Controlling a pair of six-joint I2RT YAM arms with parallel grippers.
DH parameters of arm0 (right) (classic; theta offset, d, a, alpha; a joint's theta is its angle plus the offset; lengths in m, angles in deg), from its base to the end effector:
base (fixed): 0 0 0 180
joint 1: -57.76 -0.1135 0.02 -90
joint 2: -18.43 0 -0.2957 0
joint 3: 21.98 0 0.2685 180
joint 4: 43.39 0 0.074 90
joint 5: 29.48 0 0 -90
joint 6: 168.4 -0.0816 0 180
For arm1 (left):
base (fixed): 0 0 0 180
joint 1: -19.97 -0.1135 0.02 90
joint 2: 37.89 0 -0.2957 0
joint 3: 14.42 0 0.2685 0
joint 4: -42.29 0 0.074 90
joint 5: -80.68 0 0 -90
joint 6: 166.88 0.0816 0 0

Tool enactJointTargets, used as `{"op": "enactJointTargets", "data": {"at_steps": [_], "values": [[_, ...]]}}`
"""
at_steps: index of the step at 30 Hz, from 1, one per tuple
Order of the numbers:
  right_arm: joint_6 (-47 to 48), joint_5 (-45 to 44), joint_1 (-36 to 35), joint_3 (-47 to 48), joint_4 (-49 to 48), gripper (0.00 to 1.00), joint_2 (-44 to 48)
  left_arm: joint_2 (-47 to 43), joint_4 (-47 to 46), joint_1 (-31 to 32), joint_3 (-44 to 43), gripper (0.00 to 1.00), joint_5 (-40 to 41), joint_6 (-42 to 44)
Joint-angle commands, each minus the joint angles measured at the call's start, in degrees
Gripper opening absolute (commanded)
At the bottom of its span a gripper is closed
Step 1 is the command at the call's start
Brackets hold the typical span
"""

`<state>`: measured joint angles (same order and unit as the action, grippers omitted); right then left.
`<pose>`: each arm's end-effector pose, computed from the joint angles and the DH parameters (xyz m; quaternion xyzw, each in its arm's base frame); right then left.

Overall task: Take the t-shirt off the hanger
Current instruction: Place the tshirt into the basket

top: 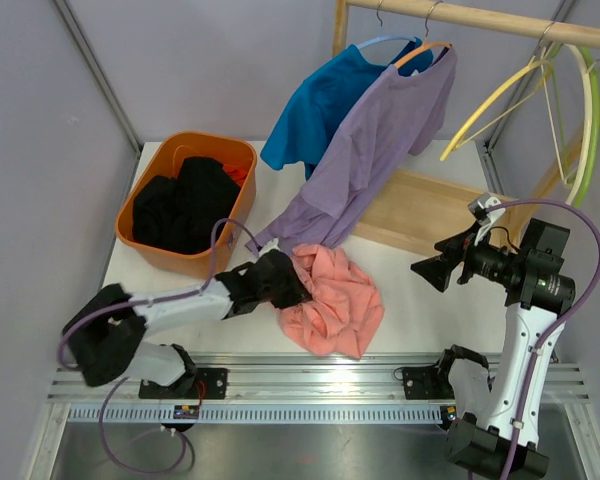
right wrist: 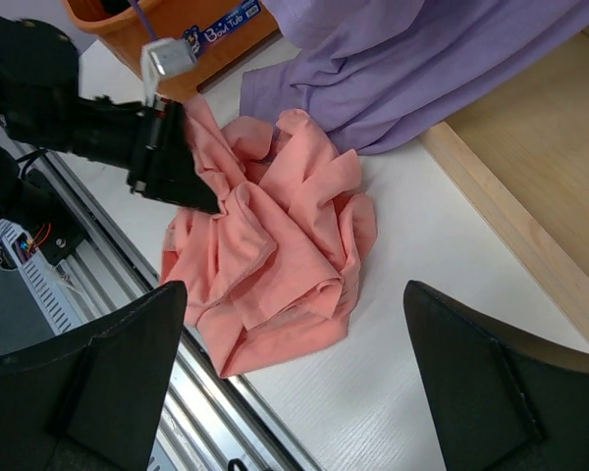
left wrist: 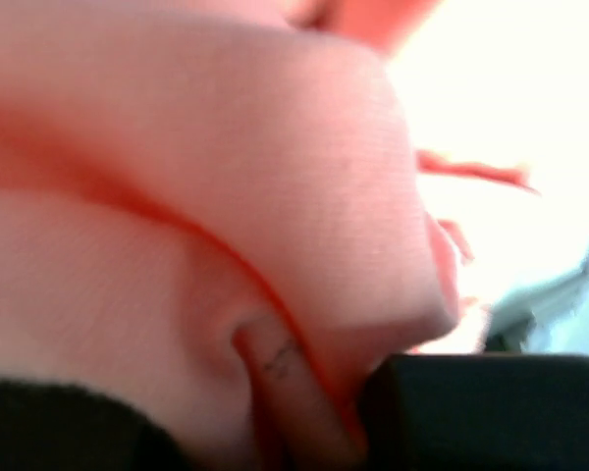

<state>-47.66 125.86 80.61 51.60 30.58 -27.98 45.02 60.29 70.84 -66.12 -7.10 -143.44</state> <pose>0.1476 0.0183 0.3715 -0.2521 0.7672 0.3083 0.5029 0.2011 -0.2422 0.1500 -0.1346 0.9274 -0.2883 0.1965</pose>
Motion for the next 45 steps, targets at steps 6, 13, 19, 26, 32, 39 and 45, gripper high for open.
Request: {"op": "enactJointTargets", "data": {"at_steps": [6, 13, 19, 26, 32, 39, 45], "values": [[-1.29, -0.48, -0.26, -0.46, -2.61, 0.99, 1.41, -28.58, 14.90, 1.51, -5.67, 0.00, 7.35, 19.35], [-2.18, -0.39, -0.26, -1.69, -4.36, 0.99, 1.94, -39.84, 34.54, 1.34, -25.85, 0.00, 22.36, 34.63], [-2.62, -0.57, -0.26, -2.48, -5.42, 0.99, 2.29, -36.35, 42.29, 0.99, -42.83, 0.00, 34.67, 48.16], [-3.06, -1.01, -0.26, -3.97, -6.92, 0.99, 3.61, -28.96, 39.13, -8.14, -55.42, 0.00, 35.41, 59.35], [-2.70, -1.01, -0.26, -4.24, -6.92, 0.99, 3.17, -19.30, 34.91, -19.48, -66.05, 0.00, 26.45, 61.91], [-2.53, -0.74, -0.26, -4.24, -6.74, 0.99, 2.03, -4.44, 33.77, -34.86, -91.80, 0.00, 16.69, 57.96], [-1.74, -0.39, -0.26, -4.06, -5.52, 0.99, 1.15, -1.97, 27.19, -45.85, -93.32, 0.00, 17.12, 50.93]]}}
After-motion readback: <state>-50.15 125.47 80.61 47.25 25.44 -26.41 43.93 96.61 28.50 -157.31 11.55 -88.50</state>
